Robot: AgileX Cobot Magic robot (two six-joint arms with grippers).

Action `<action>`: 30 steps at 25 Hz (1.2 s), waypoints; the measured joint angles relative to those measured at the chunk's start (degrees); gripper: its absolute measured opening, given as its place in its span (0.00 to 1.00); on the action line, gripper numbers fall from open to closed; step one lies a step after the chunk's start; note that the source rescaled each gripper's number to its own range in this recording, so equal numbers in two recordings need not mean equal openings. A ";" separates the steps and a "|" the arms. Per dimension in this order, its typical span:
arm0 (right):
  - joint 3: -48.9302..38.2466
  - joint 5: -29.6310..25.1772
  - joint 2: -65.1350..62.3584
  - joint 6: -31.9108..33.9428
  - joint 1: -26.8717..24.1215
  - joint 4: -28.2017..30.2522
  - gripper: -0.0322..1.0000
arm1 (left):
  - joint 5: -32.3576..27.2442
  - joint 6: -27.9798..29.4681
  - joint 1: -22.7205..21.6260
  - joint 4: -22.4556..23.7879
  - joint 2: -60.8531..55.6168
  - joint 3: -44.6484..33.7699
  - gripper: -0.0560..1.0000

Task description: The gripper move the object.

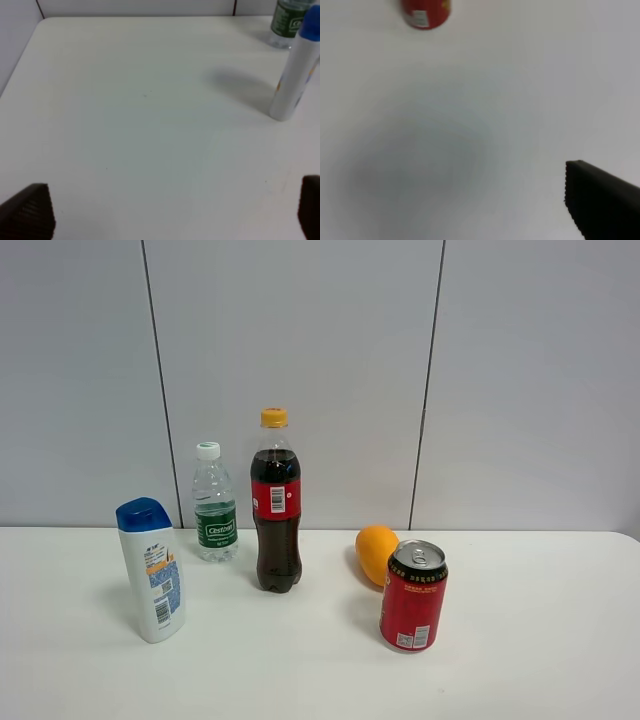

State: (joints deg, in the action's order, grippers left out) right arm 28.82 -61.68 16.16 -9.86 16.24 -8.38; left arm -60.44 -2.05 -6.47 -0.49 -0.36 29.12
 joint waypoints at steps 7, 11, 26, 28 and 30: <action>0.00 0.16 -4.31 0.00 -16.19 -0.02 1.00 | 0.00 0.00 0.00 0.00 0.00 0.00 1.00; 0.00 0.16 -8.85 0.00 -19.62 -0.02 1.00 | 0.00 0.00 0.00 0.00 0.00 0.00 1.00; 0.00 0.09 -16.28 1.46 -19.66 0.16 1.00 | 0.00 0.00 0.00 0.00 0.00 0.00 1.00; 0.00 0.09 -16.28 1.46 -19.66 0.16 1.00 | 0.00 0.00 0.00 0.00 0.00 0.00 1.00; 0.00 0.09 -16.28 1.46 -19.66 0.16 1.00 | 0.00 0.00 0.00 0.00 0.00 0.00 1.00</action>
State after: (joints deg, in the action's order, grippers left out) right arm 28.82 -61.58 -0.11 -8.39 -3.42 -8.22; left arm -60.44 -2.05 -6.47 -0.49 -0.36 29.12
